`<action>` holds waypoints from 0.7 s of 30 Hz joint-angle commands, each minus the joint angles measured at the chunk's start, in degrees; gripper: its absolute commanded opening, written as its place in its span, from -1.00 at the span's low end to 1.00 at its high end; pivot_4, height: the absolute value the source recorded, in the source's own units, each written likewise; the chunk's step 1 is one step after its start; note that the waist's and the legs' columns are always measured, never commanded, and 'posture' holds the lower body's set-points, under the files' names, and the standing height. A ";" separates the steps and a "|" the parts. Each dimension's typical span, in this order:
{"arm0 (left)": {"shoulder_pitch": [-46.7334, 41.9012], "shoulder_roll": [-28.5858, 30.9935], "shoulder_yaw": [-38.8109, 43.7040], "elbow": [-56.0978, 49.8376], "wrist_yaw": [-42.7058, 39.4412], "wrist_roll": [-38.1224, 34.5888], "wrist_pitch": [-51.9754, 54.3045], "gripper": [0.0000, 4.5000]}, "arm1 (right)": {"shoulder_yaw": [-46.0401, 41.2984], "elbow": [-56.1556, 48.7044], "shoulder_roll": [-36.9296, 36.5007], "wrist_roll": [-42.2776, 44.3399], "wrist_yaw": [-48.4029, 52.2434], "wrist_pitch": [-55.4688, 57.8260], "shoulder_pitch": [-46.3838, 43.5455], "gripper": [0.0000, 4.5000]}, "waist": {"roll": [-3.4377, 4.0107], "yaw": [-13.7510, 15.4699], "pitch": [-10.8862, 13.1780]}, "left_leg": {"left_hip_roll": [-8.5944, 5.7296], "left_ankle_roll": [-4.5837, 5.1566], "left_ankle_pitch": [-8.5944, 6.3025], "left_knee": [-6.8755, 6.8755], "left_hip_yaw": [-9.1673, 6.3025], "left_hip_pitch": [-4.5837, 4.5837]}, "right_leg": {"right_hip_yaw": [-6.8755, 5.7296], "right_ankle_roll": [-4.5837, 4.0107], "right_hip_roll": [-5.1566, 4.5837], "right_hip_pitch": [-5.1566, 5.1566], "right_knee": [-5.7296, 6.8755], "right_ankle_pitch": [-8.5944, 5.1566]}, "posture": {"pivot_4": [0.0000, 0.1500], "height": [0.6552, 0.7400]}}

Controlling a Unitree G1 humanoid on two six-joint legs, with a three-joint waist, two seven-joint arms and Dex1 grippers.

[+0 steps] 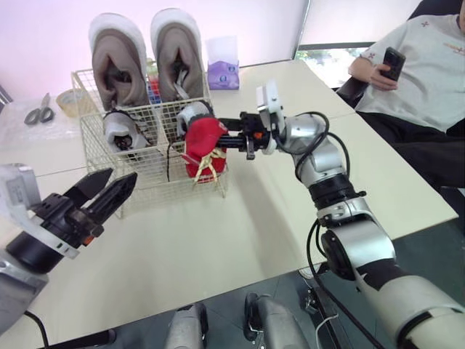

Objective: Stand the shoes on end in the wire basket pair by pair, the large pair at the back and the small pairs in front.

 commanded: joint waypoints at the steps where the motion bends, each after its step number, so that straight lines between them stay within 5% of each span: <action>1: -0.90 1.06 -0.45 0.19 -0.72 0.37 -0.26 0.39 | -0.21 -0.29 0.35 -0.46 0.94 -1.55 0.34 0.05 | -0.01 -0.01 0.00 | 0.00 0.00 0.00 0.02 0.00 0.00 | 0.00 0.00 -0.01 0.01 0.00 0.00 | 1.00 1.00; 5: -0.82 1.15 0.21 0.61 -0.81 0.05 -0.11 0.39 | -0.19 -3.38 0.22 -0.52 0.37 -0.62 1.81 0.92 | -0.01 -0.06 -0.01 | -0.01 0.00 0.00 0.05 0.03 0.00 | 0.02 0.00 -0.05 0.02 0.00 0.00 | 1.00 1.00; 21: 0.51 0.79 5.48 4.03 1.66 0.10 -1.03 0.39 | -7.48 -27.65 -10.79 9.32 -7.13 22.03 6.70 0.96 | -0.01 0.02 -0.01 | 0.00 -0.01 0.00 0.04 0.00 0.02 | 0.02 -0.01 -0.02 0.00 0.04 0.00 | 1.00 1.00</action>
